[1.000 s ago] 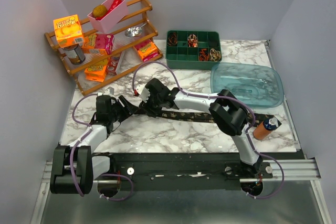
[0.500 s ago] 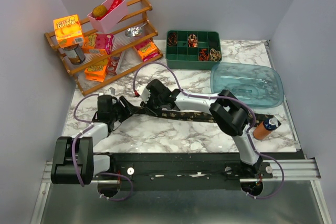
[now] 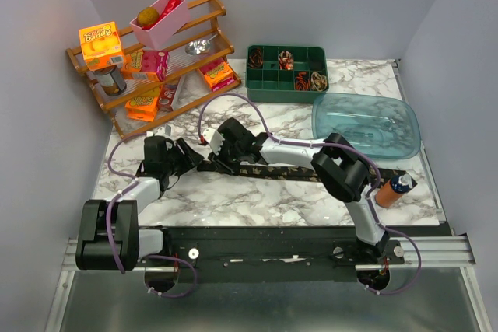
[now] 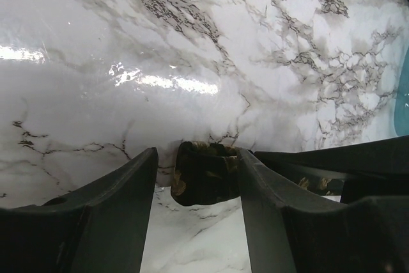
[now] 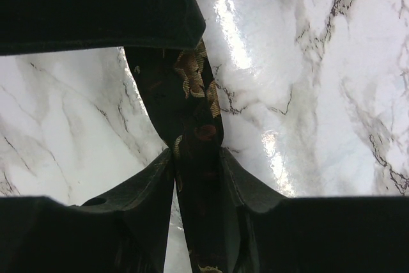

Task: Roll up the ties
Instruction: Roll the tie at the center of the board.

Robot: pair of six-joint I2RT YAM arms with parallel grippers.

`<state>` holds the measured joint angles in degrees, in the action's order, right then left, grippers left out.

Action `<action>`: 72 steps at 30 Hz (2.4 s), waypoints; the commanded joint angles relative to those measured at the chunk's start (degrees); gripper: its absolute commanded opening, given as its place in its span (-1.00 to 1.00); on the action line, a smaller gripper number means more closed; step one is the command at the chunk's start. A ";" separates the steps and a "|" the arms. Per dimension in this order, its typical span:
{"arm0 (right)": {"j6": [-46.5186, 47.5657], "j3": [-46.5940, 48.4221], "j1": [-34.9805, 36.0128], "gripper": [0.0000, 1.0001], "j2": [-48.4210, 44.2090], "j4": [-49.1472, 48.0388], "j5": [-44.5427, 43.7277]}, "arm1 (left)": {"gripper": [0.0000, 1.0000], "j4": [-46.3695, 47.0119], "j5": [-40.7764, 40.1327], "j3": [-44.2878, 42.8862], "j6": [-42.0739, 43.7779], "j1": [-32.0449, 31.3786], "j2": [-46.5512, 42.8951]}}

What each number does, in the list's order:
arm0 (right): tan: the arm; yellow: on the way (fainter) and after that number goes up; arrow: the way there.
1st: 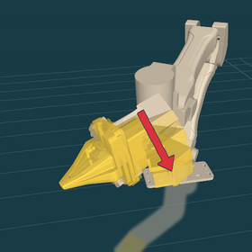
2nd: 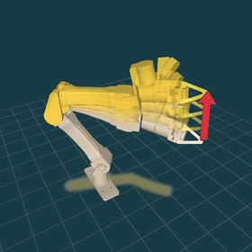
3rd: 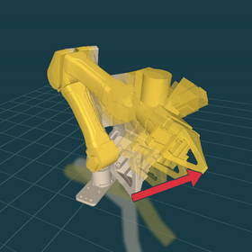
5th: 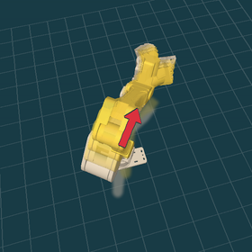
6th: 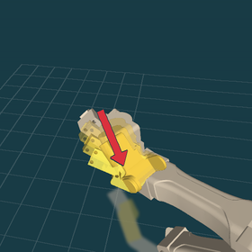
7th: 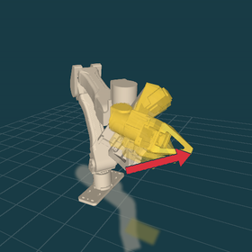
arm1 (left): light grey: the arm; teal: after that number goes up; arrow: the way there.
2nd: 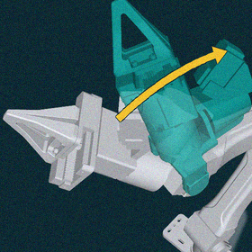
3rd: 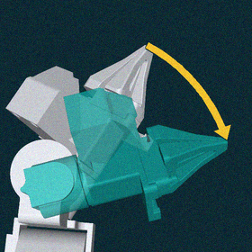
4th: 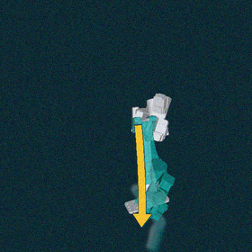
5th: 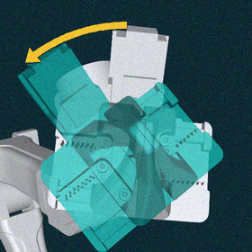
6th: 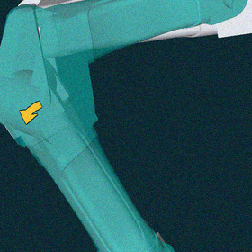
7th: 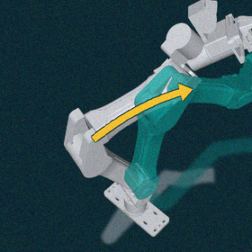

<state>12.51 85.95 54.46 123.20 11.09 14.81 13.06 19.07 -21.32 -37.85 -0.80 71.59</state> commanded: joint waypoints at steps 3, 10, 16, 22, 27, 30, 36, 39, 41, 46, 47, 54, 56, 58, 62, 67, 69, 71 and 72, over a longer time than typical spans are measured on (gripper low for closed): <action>0.67 -2.81 0.91 -0.15 1.61 5.87 2.15 | 0.19 -0.40 -0.53 -0.04 2.07 0.27 -0.14; 1.11 -2.72 0.91 -0.13 2.14 6.31 2.07 | 0.16 -0.31 0.97 -0.30 2.07 0.27 1.27; 1.02 -2.11 0.91 -0.12 2.75 6.66 2.77 | 0.14 -0.31 2.20 -0.91 2.25 0.27 2.94; 1.11 -1.49 0.92 -0.11 3.28 7.19 3.03 | 0.13 0.21 2.64 -0.21 2.43 0.27 1.45; 1.11 -0.96 0.92 -0.10 3.80 7.80 3.39 | 0.12 0.04 3.69 -0.39 2.86 -0.26 1.27; 1.11 -0.70 1.00 -0.08 4.07 8.15 3.39 | 0.12 -0.75 3.95 -0.48 2.43 -0.70 1.09; 1.11 -0.44 0.92 -0.06 4.33 8.77 3.91 | 0.12 -4.35 2.38 -0.65 1.19 -1.22 -0.05; 1.11 -0.26 0.91 -0.04 4.33 8.95 4.26 | 0.11 -5.76 1.50 -1.26 1.37 -1.40 0.48; 0.93 -0.26 0.91 -0.03 4.07 9.03 4.61 | 0.05 -5.94 1.23 -1.62 1.37 -1.49 1.79; -0.03 -1.22 0.91 -0.02 1.61 8.16 5.05 | -0.31 -4.54 0.88 -2.76 1.28 -1.93 3.81; -0.29 -2.44 1.00 0.00 -0.39 7.55 5.49 | -0.35 -4.19 0.71 -2.76 1.28 -1.93 3.90; -4.24 -8.07 1.00 0.54 -11.38 0.95 4.97 | -0.71 -4.53 1.15 -4.34 2.25 -2.10 2.59; -5.21 -8.43 0.92 0.55 -12.89 -0.72 4.35 | -0.76 -5.67 0.27 -4.52 2.51 -2.19 1.10; -6.88 -8.61 1.00 0.52 -14.29 -2.47 3.48 | -0.77 -7.60 -0.70 -4.78 2.95 -2.28 -0.65; -10.14 -7.38 1.00 0.36 -13.60 -4.76 1.10 | -0.78 -9.63 -2.45 -5.04 3.22 -2.37 -2.77; -12.42 -4.31 1.00 0.06 -10.35 -4.76 -1.10 | -0.78 -12.79 -4.30 -6.36 3.22 -2.63 -2.86; -12.34 -2.64 1.00 -0.24 -8.07 -4.68 -1.62 | -0.78 -12.97 -4.39 -6.89 3.13 -2.63 -2.69; -12.34 -1.32 0.91 -0.46 -6.40 -3.89 -2.41 | -0.78 -14.19 -4.57 -7.15 2.95 -2.72 -2.77; -12.34 -0.27 0.91 -0.63 -4.91 -3.71 -2.85 | -0.78 -14.64 -4.66 -7.33 2.95 -2.72 -2.86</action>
<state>1.19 82.30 55.02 114.10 7.31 14.83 1.83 16.78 -26.81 -35.46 -3.14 69.52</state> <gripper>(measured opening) 0.292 0.132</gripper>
